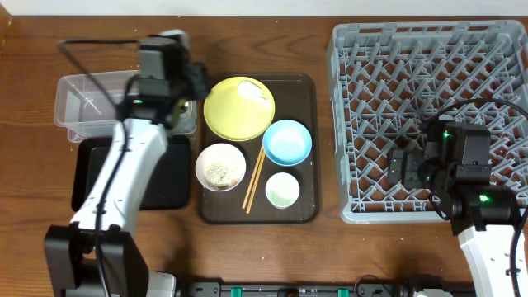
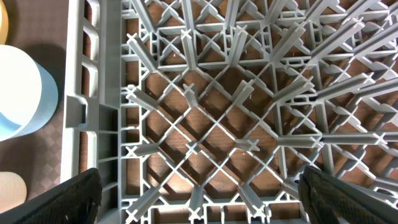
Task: Sort waste into correct bins and load items into the dishwasher rack
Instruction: 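Grasp the white tissue on the yellow plate with the left gripper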
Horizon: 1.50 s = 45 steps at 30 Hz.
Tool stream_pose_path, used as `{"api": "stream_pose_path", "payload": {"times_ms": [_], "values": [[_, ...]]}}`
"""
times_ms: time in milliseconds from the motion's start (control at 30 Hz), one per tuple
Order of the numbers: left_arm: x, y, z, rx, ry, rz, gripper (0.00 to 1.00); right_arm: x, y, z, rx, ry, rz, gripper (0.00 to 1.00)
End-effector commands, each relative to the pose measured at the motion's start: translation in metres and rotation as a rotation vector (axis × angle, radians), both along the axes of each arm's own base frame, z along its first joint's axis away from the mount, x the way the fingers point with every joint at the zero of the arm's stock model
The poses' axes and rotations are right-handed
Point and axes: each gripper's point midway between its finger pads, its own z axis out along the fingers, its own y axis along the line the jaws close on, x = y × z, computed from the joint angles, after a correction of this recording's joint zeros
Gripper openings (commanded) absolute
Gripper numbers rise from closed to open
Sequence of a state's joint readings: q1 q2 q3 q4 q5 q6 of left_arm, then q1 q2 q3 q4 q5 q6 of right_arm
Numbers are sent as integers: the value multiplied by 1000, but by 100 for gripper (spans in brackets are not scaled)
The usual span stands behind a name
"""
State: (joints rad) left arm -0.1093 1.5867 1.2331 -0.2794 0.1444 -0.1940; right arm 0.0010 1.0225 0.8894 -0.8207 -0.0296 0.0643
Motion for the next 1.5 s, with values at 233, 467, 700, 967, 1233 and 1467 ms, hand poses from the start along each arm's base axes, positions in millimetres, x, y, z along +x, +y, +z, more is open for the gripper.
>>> {"api": "stream_pose_path", "payload": {"times_ms": [233,467,700,967,1233,1467], "values": [[4,-71,-50,42,56,-178,61,3,0,10,5,-25,-2,99],[12,-89,-104,56,125,-211,65,3,0,10,5,-24,-2,99],[32,-92,-131,61,92,-198,65,3,0,10,5,-24,-2,99],[39,-88,-162,87,106,-170,70,3,0,9,5,-21,-2,99],[49,-90,-164,80,66,-168,70,2,0,9,9,-16,-7,99],[49,-90,-169,81,70,-168,65,2,0,9,10,-16,-7,99]]}}
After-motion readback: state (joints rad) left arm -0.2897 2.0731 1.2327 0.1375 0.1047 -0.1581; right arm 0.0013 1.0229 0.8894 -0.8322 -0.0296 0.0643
